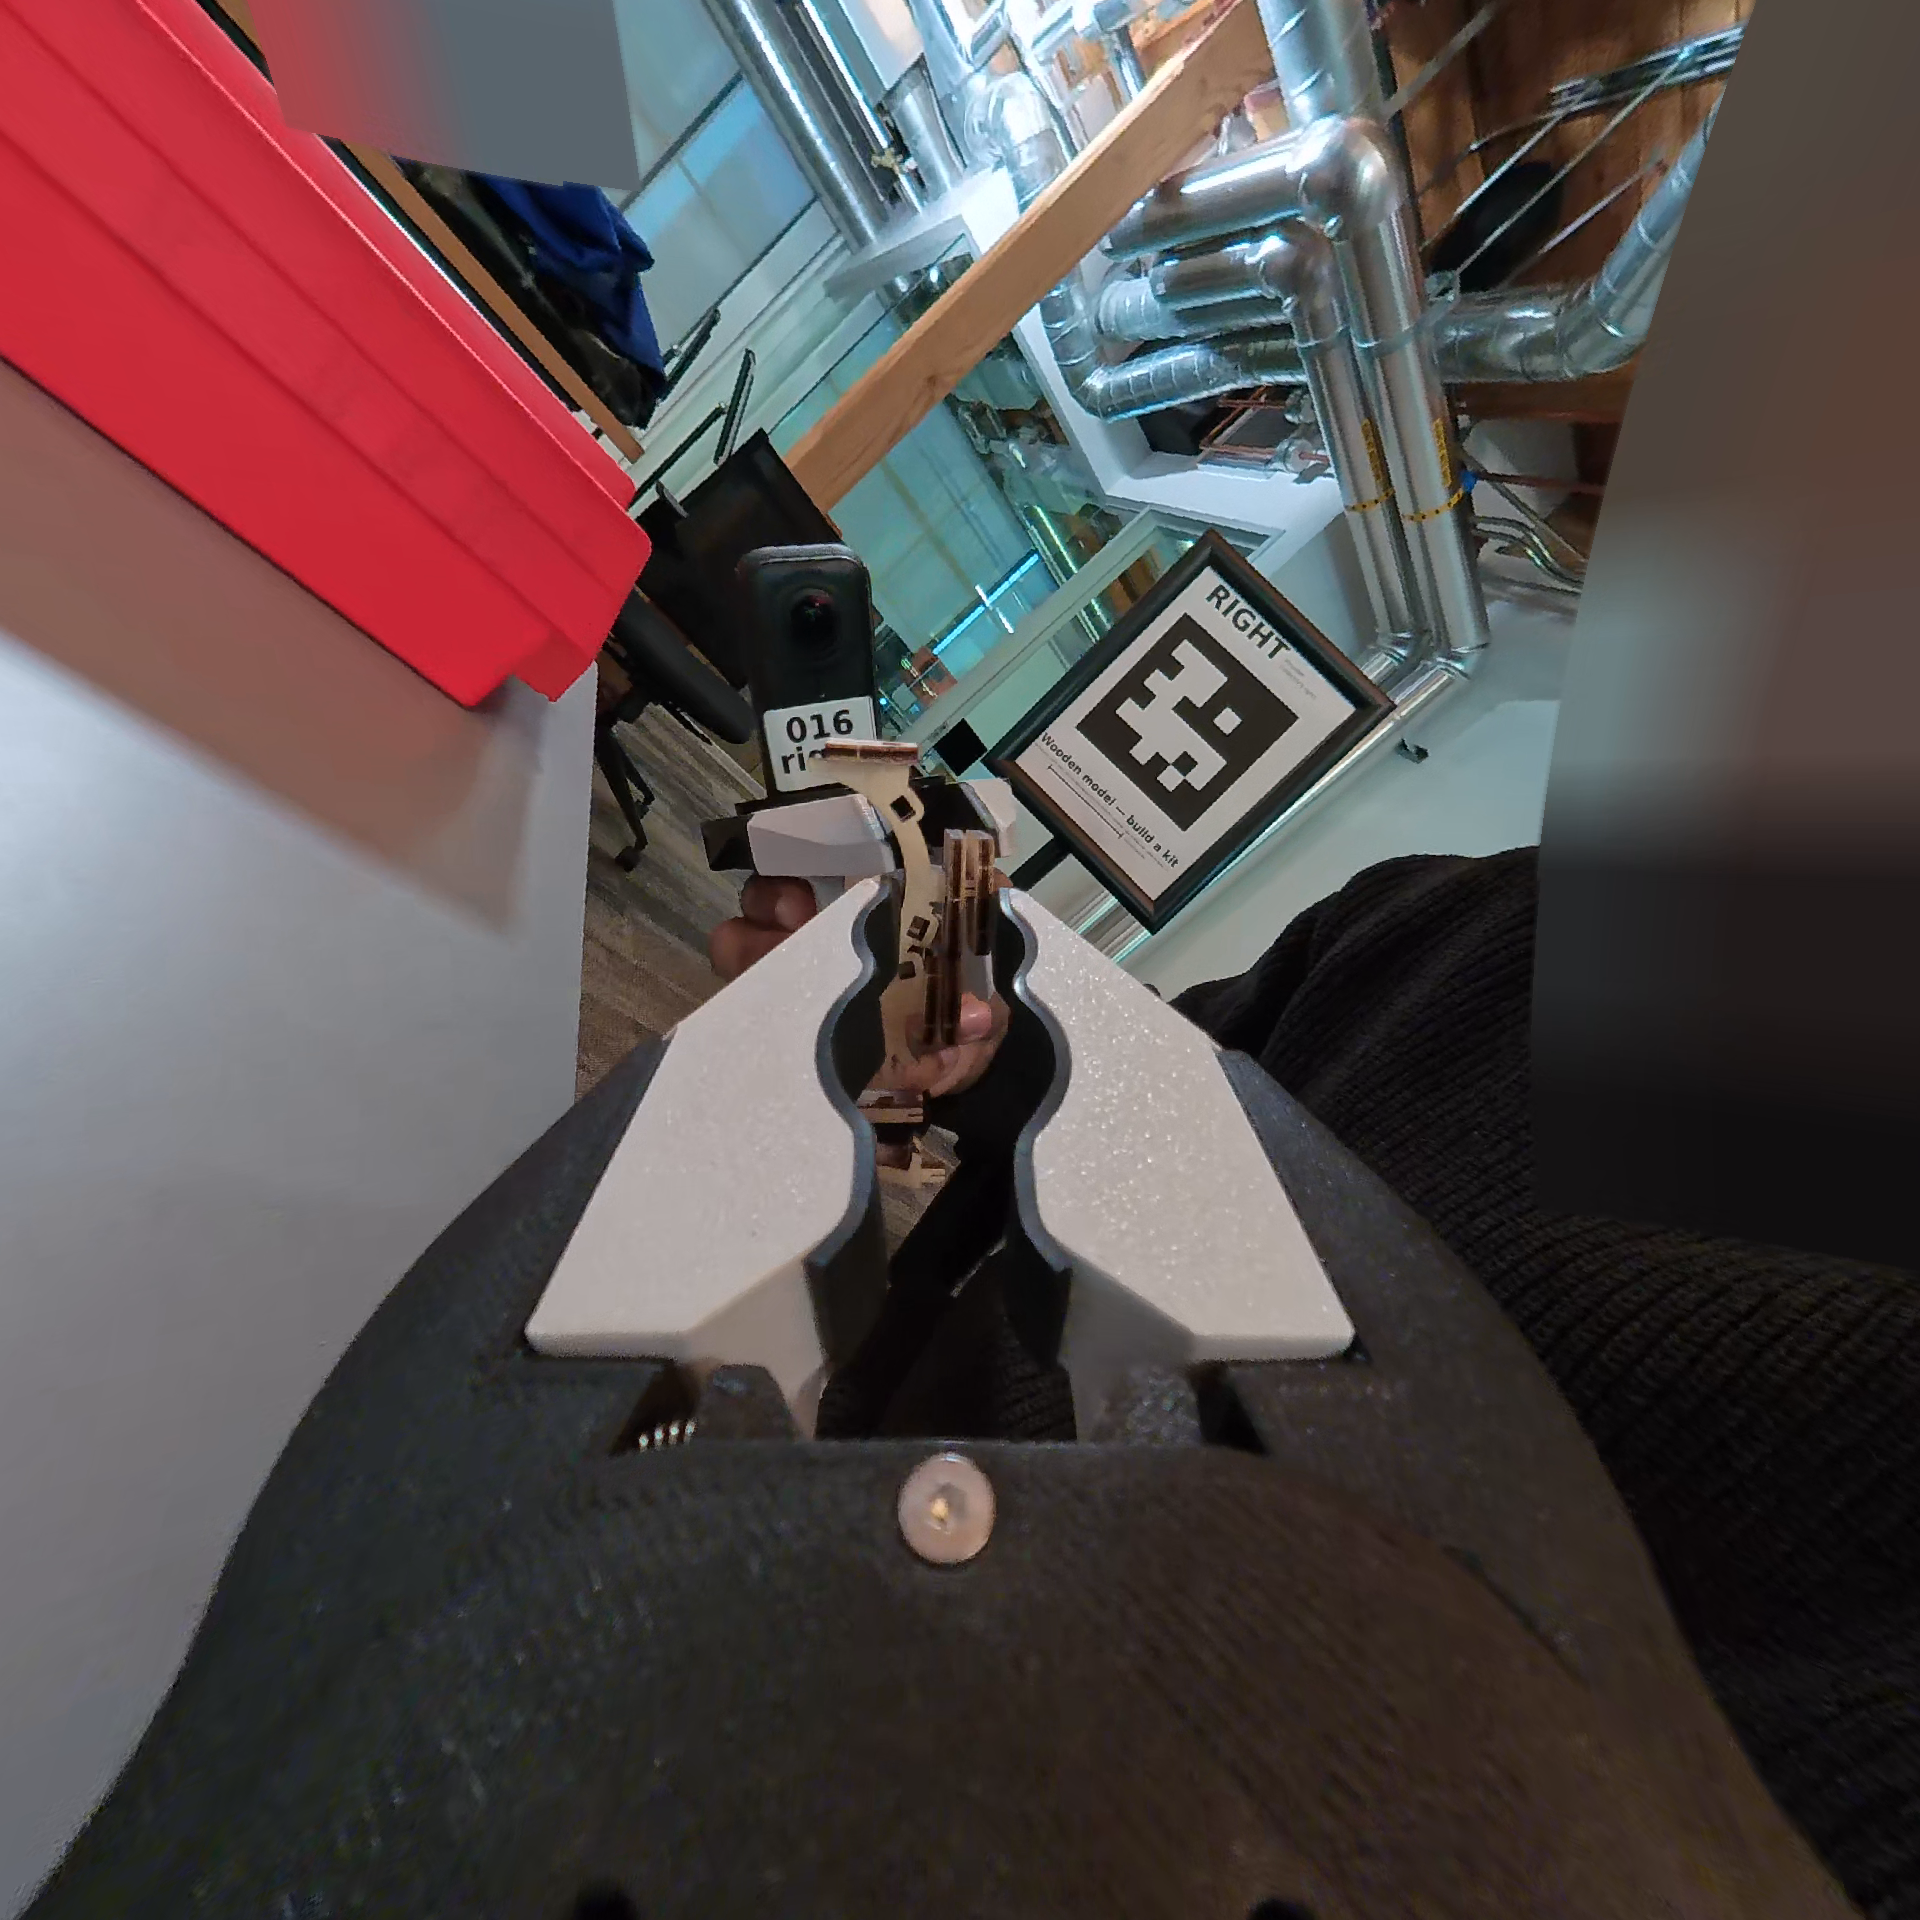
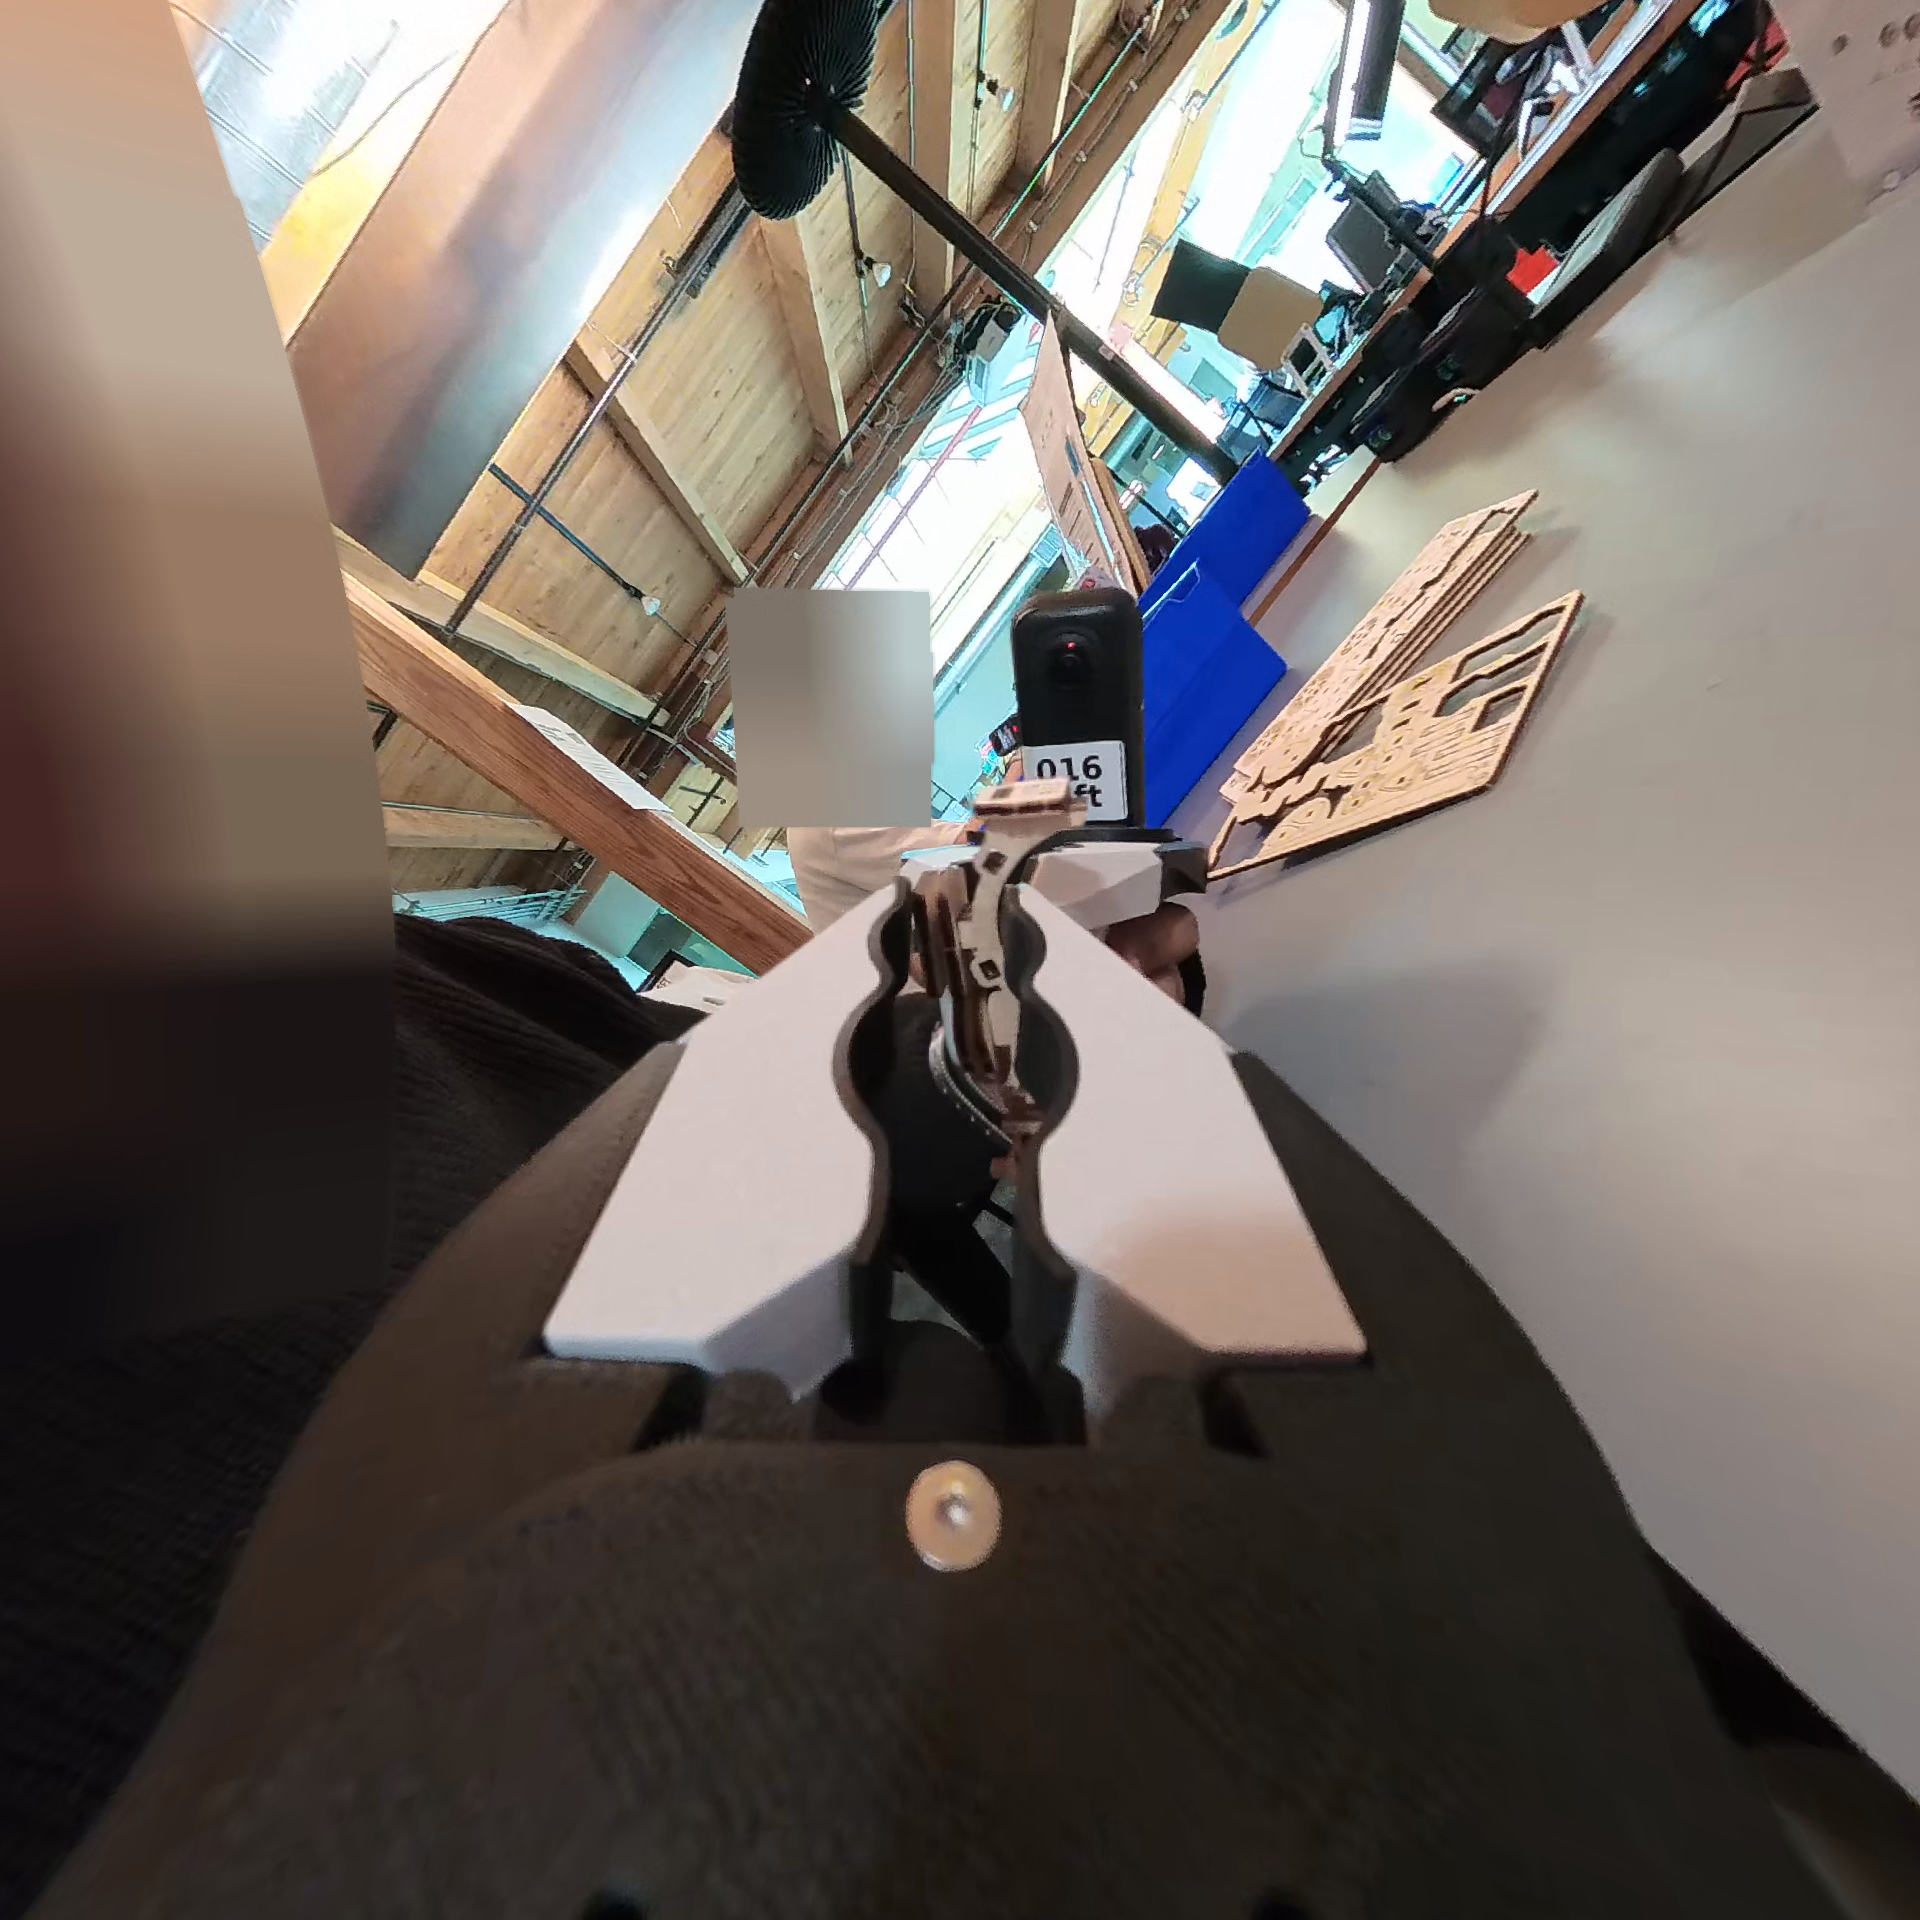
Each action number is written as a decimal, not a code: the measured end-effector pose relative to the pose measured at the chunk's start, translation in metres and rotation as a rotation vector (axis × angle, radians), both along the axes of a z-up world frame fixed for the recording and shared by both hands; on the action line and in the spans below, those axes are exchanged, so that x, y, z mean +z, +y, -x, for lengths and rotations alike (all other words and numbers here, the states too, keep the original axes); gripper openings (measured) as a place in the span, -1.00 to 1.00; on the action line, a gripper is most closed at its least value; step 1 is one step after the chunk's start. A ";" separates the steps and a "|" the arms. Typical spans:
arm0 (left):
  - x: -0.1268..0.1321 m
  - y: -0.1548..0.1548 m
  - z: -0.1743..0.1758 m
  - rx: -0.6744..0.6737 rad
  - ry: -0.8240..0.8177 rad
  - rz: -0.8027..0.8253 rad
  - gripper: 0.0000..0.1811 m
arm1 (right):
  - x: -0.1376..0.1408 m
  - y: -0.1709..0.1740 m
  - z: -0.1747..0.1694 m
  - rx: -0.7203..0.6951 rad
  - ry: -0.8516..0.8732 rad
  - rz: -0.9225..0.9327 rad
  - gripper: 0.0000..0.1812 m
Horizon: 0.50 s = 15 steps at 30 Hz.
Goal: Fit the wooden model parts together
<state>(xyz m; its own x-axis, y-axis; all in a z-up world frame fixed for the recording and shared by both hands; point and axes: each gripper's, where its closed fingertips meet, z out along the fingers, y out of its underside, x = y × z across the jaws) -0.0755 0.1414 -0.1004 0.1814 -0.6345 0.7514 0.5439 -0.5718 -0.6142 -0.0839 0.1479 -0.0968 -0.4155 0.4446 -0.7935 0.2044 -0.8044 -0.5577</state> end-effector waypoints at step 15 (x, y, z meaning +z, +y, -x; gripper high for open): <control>0.000 -0.002 -0.002 0.025 0.099 -0.056 -0.85 | 0.001 -0.002 -0.002 -0.010 -0.007 -0.078 -0.83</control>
<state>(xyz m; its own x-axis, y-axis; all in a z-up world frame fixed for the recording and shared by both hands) -0.0731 0.1398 -0.1007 0.2694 -0.6691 0.6926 0.4928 -0.5221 -0.6961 -0.0823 0.1463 -0.0962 -0.4054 0.5088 -0.7594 0.2009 -0.7609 -0.6170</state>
